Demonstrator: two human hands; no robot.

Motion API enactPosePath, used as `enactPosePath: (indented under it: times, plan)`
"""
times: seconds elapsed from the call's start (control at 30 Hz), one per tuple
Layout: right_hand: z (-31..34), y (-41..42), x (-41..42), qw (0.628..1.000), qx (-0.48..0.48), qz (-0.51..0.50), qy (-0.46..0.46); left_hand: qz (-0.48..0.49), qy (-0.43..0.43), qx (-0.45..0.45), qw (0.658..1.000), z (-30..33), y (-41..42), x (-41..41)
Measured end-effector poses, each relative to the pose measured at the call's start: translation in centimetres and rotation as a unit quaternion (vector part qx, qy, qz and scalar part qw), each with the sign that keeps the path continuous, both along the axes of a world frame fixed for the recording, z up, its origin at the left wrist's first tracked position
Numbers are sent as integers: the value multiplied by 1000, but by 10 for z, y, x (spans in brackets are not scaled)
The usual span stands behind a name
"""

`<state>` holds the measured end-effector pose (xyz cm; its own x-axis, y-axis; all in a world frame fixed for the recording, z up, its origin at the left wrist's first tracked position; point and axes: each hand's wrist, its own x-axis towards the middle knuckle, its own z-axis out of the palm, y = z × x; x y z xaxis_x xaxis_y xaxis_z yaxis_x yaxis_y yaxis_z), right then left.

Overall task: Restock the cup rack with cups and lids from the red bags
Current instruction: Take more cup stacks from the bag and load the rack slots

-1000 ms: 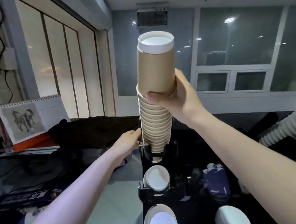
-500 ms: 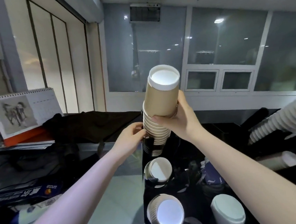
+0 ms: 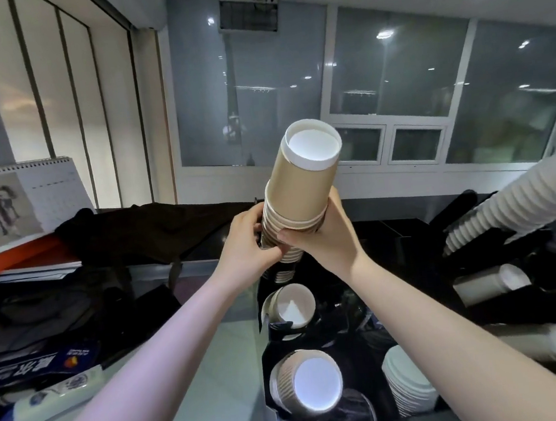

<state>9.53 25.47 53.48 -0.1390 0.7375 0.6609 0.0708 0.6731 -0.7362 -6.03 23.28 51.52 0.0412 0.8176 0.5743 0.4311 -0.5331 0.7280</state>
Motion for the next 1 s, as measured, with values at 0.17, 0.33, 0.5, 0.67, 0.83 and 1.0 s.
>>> enactPosePath:
  times: [0.17,0.33,0.5,0.67,0.83,1.0]
  plan:
    - [-3,7,-4,999,-38,-16,-2,-25,-23,32,999,-3,0,2]
    - [-1,14,0,998,-63,-10,-28,35,19,25,999,-3,-1,5]
    - [9,9,2,998,-56,-21,-28,101,65,15,993,-3,2,2]
    - [14,8,0,999,-45,5,-13,99,64,-16,993,0,7,-3]
    - [21,-3,0,1000,-5,4,17,95,98,-25,990,2,6,-4]
    - [49,-29,3,997,58,31,33,31,37,-33,998,3,-11,0]
